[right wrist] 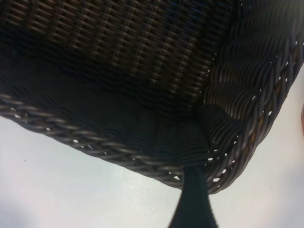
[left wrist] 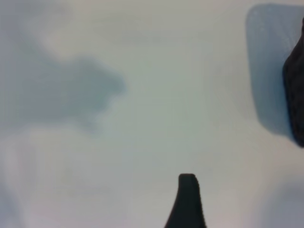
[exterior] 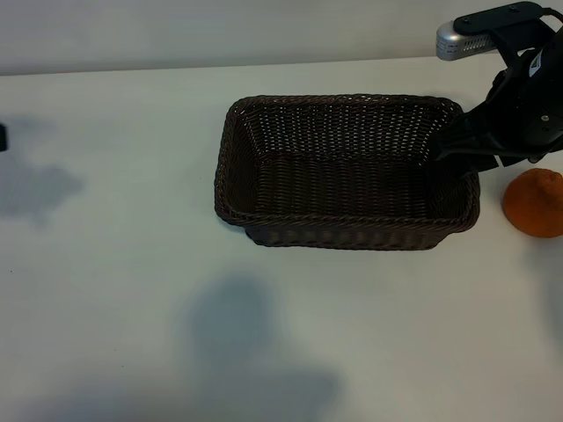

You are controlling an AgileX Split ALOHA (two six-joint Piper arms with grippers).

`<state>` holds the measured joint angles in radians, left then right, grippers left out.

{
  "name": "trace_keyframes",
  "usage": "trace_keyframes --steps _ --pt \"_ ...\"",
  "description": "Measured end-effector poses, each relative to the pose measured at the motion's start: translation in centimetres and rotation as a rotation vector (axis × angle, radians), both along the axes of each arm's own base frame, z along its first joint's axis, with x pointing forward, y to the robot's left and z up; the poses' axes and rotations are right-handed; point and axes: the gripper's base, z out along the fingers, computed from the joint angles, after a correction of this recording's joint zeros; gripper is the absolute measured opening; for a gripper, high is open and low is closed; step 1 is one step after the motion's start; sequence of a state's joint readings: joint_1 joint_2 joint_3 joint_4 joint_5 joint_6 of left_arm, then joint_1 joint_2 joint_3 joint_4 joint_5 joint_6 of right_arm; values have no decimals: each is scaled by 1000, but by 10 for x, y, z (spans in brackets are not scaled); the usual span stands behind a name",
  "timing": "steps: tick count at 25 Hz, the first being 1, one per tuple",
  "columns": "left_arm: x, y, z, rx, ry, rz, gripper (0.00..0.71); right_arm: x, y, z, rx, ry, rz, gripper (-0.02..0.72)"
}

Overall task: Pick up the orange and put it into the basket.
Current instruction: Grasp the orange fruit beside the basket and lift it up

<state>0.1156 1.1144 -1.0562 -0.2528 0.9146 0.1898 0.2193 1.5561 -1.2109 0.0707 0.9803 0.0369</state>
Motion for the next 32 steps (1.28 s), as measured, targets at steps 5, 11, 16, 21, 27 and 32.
trace_keyframes --steps 5,11,16,21,27,32 --pt "-37 6 16 93 7 66 596 0 0 0 -1 2 1 525" --pt "-103 5 43 147 -120 144 596 0 0 0 -1 3 1 525" --pt "-144 1 49 146 -194 155 596 0 0 0 -1 5 1 525" --pt "-179 -3 51 143 -307 171 596 0 0 0 -1 5 1 525" --pt "-193 -5 12 137 -271 174 596 0 0 0 -1 5 1 525" --pt "-205 -6 -28 135 -237 174 596 0 0 0 -3 4 7 525"
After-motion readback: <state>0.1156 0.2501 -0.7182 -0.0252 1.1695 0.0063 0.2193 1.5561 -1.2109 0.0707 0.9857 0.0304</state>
